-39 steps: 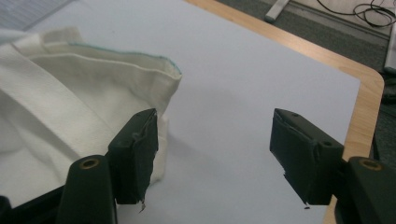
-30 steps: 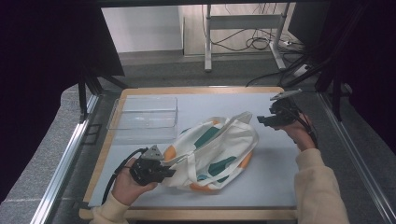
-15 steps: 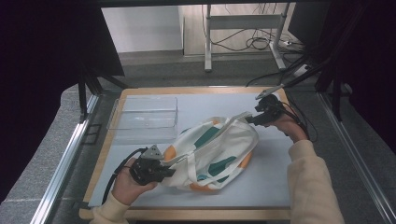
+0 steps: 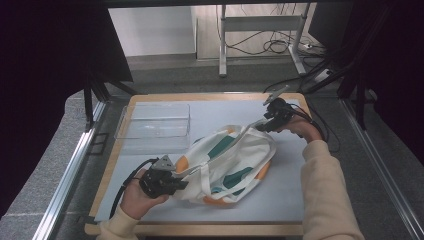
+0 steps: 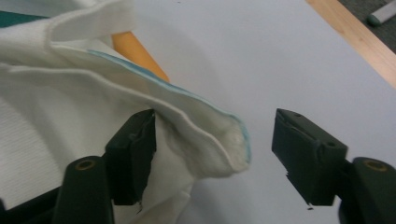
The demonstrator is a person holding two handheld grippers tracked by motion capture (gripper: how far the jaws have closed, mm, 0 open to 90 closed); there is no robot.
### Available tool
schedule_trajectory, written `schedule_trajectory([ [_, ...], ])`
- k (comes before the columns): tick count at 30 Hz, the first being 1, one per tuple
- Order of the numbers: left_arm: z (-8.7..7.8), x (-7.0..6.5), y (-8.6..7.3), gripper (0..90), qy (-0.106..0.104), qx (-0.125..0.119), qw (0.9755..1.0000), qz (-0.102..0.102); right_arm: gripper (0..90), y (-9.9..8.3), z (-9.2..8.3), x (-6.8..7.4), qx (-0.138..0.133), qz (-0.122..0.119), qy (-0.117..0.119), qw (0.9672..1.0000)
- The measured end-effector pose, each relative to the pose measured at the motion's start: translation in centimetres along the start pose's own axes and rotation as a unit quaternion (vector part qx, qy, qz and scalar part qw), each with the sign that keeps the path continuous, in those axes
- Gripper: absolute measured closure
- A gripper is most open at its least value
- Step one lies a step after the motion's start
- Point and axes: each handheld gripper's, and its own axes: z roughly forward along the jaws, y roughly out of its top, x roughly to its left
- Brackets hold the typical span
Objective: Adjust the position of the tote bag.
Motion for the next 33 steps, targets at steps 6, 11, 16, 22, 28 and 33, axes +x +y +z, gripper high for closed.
schedule_trajectory([
  [6,0.1,0.0,0.0,83.9,0.000,0.002,1.0000,0.001,49.8,0.3,0.6,0.5,0.011,-0.023,0.014,0.9996],
  [11,0.1,0.0,0.0,83.8,0.000,0.000,1.0000,-0.003,72.0,0.1,0.3,0.5,0.008,-0.040,0.005,0.9992],
  [16,0.3,0.1,0.0,83.7,-0.003,0.002,1.0000,-0.004,78.9,-0.5,-0.2,0.4,0.004,-0.044,0.028,0.9986],
  [22,0.3,0.1,0.0,83.6,-0.002,0.004,1.0000,-0.002,78.5,-0.5,0.0,0.8,0.014,-0.047,0.013,0.9987],
  [28,0.3,0.1,0.0,83.7,-0.002,0.001,1.0000,-0.005,80.7,-0.4,-0.1,1.1,0.017,-0.044,0.003,0.9989],
  [33,0.3,0.1,0.0,83.8,-0.003,0.002,1.0000,-0.005,81.9,-0.2,-0.4,1.4,0.020,-0.043,-0.004,0.9989],
])
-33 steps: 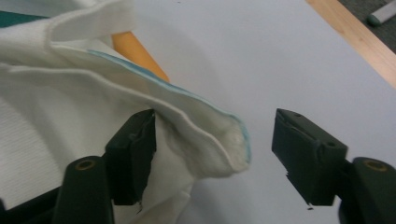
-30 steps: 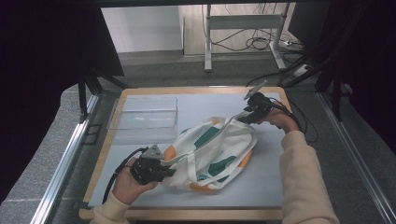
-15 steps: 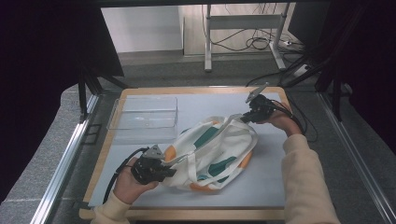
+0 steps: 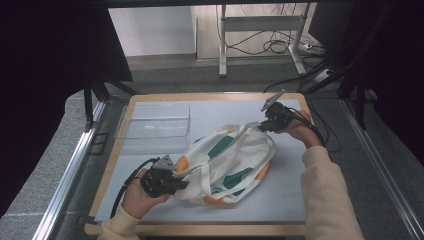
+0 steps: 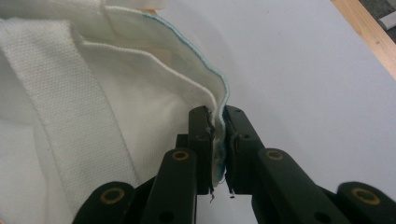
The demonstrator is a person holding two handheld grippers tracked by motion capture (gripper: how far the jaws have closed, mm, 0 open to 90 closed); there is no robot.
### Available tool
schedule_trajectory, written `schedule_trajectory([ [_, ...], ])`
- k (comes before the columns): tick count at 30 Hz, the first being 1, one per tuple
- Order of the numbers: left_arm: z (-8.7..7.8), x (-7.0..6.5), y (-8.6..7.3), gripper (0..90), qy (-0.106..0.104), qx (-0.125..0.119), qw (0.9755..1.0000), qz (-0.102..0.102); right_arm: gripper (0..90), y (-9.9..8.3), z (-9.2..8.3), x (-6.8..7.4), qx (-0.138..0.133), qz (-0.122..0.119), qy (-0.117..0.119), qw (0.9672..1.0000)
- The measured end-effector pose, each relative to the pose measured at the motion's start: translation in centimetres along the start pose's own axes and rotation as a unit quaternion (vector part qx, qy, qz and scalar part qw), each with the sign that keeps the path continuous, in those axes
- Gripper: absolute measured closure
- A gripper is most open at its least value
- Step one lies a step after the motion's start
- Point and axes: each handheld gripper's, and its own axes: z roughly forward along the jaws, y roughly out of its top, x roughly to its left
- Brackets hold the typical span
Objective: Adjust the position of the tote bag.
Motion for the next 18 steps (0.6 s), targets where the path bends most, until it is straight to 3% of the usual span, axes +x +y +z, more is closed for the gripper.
schedule_trajectory([
  [13,-0.3,0.5,0.0,84.4,0.016,-0.004,0.9999,-0.005,82.3,-0.8,-3.0,1.3,-0.026,0.007,-0.025,0.9993],
  [18,-0.8,1.5,0.5,84.4,0.027,-0.004,0.9996,-0.001,82.4,-1.8,-4.4,1.9,-0.030,0.013,-0.024,0.9992],
])
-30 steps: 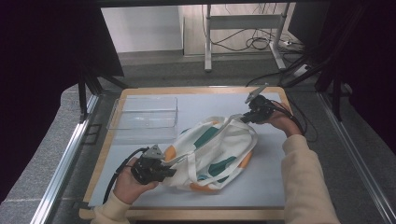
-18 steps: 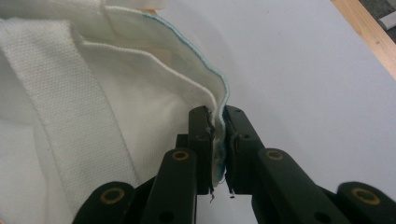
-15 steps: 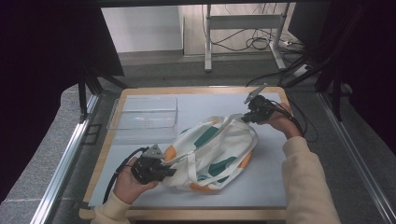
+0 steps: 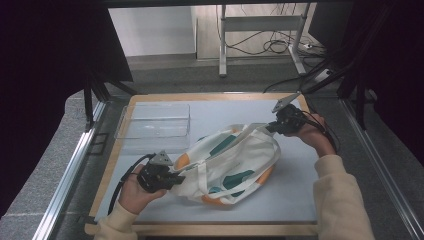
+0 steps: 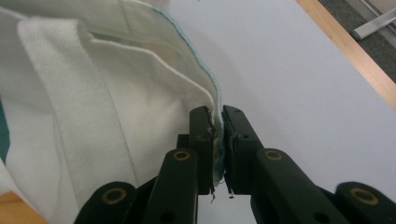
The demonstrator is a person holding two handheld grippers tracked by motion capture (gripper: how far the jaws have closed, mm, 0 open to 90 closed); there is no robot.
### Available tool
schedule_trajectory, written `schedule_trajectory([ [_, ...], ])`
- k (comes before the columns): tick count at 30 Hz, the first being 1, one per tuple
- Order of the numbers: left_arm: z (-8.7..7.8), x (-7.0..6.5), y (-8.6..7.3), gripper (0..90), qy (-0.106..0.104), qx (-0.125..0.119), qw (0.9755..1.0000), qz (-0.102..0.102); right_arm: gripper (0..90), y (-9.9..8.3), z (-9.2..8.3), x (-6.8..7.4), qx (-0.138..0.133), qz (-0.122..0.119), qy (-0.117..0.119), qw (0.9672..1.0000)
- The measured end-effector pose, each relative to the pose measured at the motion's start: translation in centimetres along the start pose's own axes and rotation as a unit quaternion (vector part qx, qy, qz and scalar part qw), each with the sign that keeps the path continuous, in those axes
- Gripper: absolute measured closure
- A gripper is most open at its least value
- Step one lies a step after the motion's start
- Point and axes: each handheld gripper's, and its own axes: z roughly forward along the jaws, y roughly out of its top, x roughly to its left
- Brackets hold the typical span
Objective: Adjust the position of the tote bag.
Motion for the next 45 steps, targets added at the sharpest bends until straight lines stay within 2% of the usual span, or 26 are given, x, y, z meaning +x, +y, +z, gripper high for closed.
schedule_trajectory([
  [3,-0.1,0.4,0.2,84.4,0.002,0.002,1.0000,0.004,82.4,-0.5,-0.5,0.3,-0.004,0.005,-0.001,1.0000],
  [4,-0.1,0.9,0.5,84.4,0.004,-0.001,1.0000,0.006,82.5,-1.3,-0.8,0.5,-0.008,0.014,0.002,0.9999],
  [5,-0.1,0.9,0.5,84.4,0.004,-0.001,1.0000,0.006,82.5,-1.3,-0.8,0.5,-0.008,0.014,0.002,0.9999],
  [7,-0.2,1.6,0.7,84.4,0.006,-0.001,0.9999,0.011,82.4,-2.4,-1.5,1.0,-0.023,0.029,0.006,0.9993],
  [12,-0.3,2.9,1.0,84.3,0.007,-0.001,1.0000,0.004,82.4,-3.7,-2.5,2.2,-0.033,0.045,0.018,0.9983],
  [15,-0.3,3.8,1.2,84.2,0.003,-0.002,1.0000,-0.003,82.3,-5.1,-3.4,3.5,-0.042,0.061,0.028,0.9969],
  [17,-0.3,4.0,1.3,84.1,0.003,-0.001,1.0000,-0.003,82.2,-5.4,-3.6,3.7,-0.044,0.060,0.029,0.9968],
  [19,-0.4,4.5,1.3,83.9,0.005,-0.002,1.0000,-0.007,82.2,-6.5,-4.3,5.1,-0.069,0.056,0.029,0.9956],
  [21,-0.4,4.7,1.3,83.8,0.006,-0.005,0.9999,-0.010,82.2,-7.1,-4.7,5.9,-0.080,0.053,0.032,0.9949],
  [25,-0.3,4.7,1.3,83.6,0.003,-0.007,0.9999,-0.011,82.0,-7.9,-5.3,7.1,-0.087,0.054,0.033,0.9942],
  [29,-0.2,4.5,1.2,83.5,0.001,-0.008,0.9999,-0.006,81.9,-8.3,-4.9,7.1,-0.078,0.062,0.025,0.9947],
  [30,-0.2,4.4,1.0,83.4,-0.002,-0.015,0.9998,-0.012,81.9,-8.3,-4.4,6.9,-0.072,0.069,0.021,0.9948],
  [34,0.0,4.6,0.8,83.3,-0.007,-0.017,0.9997,-0.018,81.7,-8.2,-3.9,6.6,-0.066,0.070,0.017,0.9953],
  [40,0.2,4.5,0.6,83.0,-0.012,-0.021,0.9996,-0.018,81.5,-8.5,-3.5,6.5,-0.068,0.082,0.016,0.9942],
  [45,0.3,4.5,0.5,82.5,-0.011,-0.021,0.9996,-0.015,80.4,-8.6,-3.5,6.6,-0.070,0.079,0.015,0.9942],
])
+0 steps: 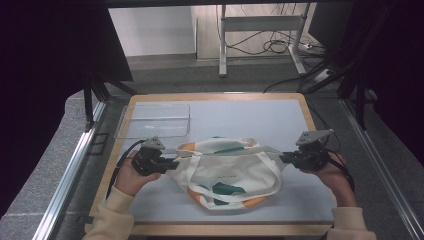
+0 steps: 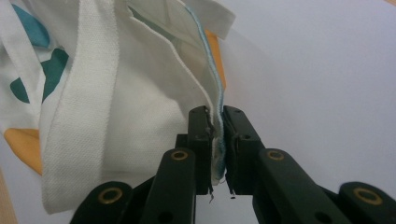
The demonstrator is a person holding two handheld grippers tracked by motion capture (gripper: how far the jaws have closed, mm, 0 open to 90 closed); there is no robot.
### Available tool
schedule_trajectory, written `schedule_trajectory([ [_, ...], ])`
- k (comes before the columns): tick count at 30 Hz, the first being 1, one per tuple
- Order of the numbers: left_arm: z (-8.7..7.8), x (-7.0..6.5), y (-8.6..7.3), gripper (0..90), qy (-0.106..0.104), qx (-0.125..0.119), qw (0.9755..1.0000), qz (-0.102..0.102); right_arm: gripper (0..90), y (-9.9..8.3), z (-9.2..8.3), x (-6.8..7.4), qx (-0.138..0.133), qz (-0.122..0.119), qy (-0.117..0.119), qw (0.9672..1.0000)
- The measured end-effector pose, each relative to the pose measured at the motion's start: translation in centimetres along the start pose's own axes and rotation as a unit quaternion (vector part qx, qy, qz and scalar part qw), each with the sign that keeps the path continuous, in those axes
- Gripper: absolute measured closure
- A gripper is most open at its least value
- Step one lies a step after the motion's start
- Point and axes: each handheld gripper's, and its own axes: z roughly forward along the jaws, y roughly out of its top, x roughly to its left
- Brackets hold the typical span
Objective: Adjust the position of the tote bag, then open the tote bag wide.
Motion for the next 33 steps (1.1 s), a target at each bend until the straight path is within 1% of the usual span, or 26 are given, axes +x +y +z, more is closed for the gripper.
schedule_trajectory([
  [2,0.0,0.1,-0.1,81.8,-0.004,-0.002,1.0000,0.004,77.7,0.1,0.0,0.0,0.000,-0.001,-0.003,1.0000],
  [3,-0.1,0.2,-0.2,81.1,-0.008,-0.005,0.9999,0.005,73.5,0.1,0.0,0.1,0.003,-0.001,-0.007,1.0000],
  [4,-0.2,0.3,-0.3,79.8,-0.013,-0.009,0.9999,0.007,64.8,0.2,-0.1,0.2,0.003,-0.002,-0.015,0.9999],
  [5,-0.4,0.3,-0.4,77.8,-0.015,-0.013,0.9998,0.007,54.1,0.2,-0.1,0.3,-0.005,-0.009,-0.024,0.9997],
  [6,-0.5,0.3,-0.5,75.5,-0.016,-0.018,0.9997,0.008,45.8,0.3,-0.3,0.5,-0.015,-0.005,-0.037,0.9992],
  [7,-0.7,0.3,-0.5,72.5,-0.012,-0.020,0.9997,0.009,40.9,0.3,-0.5,0.5,-0.022,-0.002,-0.046,0.9987],
  [8,-0.9,0.3,-0.5,68.0,-0.009,-0.024,0.9996,0.009,37.7,0.4,-0.7,0.5,-0.026,0.005,-0.049,0.9984],
  [10,-1.5,0.2,-0.5,60.7,-0.011,-0.035,0.9993,0.005,33.1,0.4,-1.2,0.6,-0.034,0.018,-0.046,0.9982],
  [12,-2.1,0.1,-0.4,54.7,-0.013,-0.046,0.9989,0.002,31.4,0.5,-1.6,0.8,-0.042,0.027,-0.052,0.9974],
  [15,-3.1,-0.2,-0.3,43.1,-0.013,-0.064,0.9978,0.003,28.8,0.7,-2.1,0.9,-0.061,0.042,-0.045,0.9963],
  [16,-3.3,-0.3,-0.3,40.4,-0.015,-0.067,0.9976,0.007,26.9,0.8,-2.3,0.9,-0.067,0.043,-0.045,0.9958],
  [17,-3.5,-0.4,-0.3,38.9,-0.015,-0.069,0.9974,0.012,26.4,0.9,-2.5,1.0,-0.072,0.044,-0.052,0.9951],
  [18,-3.5,-0.4,-0.3,37.4,-0.015,-0.069,0.9974,0.012,26.4,0.9,-2.5,1.0,-0.072,0.044,-0.052,0.9951],
  [19,-3.8,-0.7,-0.3,36.1,-0.007,-0.074,0.9971,0.015,26.4,1.0,-3.0,1.0,-0.083,0.059,-0.057,0.9932],
  [21,-3.9,-0.9,-0.2,34.9,-0.001,-0.077,0.9968,0.019,26.4,1.2,-3.5,1.1,-0.095,0.065,-0.061,0.9915],
  [25,-4.0,-1.1,-0.2,34.3,0.004,-0.083,0.9963,0.021,25.7,1.9,-4.1,1.9,-0.110,0.062,-0.066,0.9898],
  [26,-4.0,-1.1,-0.2,34.0,0.006,-0.084,0.9962,0.021,25.7,2.0,-4.2,2.1,-0.114,0.064,-0.063,0.9895],
  [30,-3.9,-1.3,0.1,34.9,0.005,-0.078,0.9967,0.021,25.7,2.8,-4.0,3.0,-0.123,0.046,-0.053,0.9899],
  [33,-3.7,-1.5,0.6,35.3,0.004,-0.077,0.9967,0.027,26.0,3.3,-3.5,3.5,-0.123,0.040,-0.046,0.9905],
])
